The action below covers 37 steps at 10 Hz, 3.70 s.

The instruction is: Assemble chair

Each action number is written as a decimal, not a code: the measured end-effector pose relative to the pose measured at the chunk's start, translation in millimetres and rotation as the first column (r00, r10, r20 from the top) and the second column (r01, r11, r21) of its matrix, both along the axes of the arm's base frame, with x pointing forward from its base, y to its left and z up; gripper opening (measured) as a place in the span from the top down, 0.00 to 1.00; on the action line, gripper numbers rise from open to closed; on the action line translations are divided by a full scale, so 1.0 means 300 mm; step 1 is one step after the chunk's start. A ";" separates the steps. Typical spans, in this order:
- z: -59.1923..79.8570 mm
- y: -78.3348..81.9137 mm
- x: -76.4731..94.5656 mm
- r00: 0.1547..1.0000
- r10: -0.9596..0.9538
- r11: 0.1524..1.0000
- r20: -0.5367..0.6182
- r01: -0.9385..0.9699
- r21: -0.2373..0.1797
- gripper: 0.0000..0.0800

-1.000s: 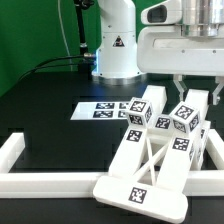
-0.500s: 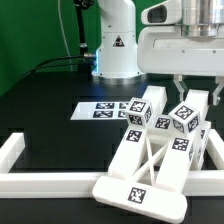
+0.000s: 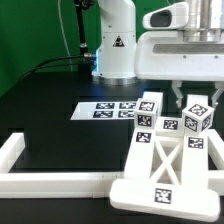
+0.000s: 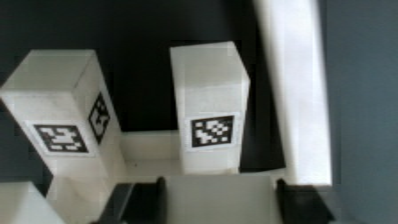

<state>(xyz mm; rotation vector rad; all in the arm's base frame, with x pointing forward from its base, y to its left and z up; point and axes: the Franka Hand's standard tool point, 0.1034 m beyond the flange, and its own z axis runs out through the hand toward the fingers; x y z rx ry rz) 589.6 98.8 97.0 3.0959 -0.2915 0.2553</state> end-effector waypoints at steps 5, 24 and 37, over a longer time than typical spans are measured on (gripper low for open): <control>-0.035 -0.078 -0.024 0.933 0.360 0.930 0.018 -0.357 -0.083 0.64; 0.120 -0.088 0.122 0.909 0.414 0.910 -0.040 -0.414 0.003 0.19; 0.059 -0.075 0.152 0.977 0.210 0.978 -0.046 -0.209 0.016 0.51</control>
Offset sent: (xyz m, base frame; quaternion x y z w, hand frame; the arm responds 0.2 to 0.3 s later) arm -0.0016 -0.0168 -0.0200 0.0373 0.0287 -0.2006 0.9785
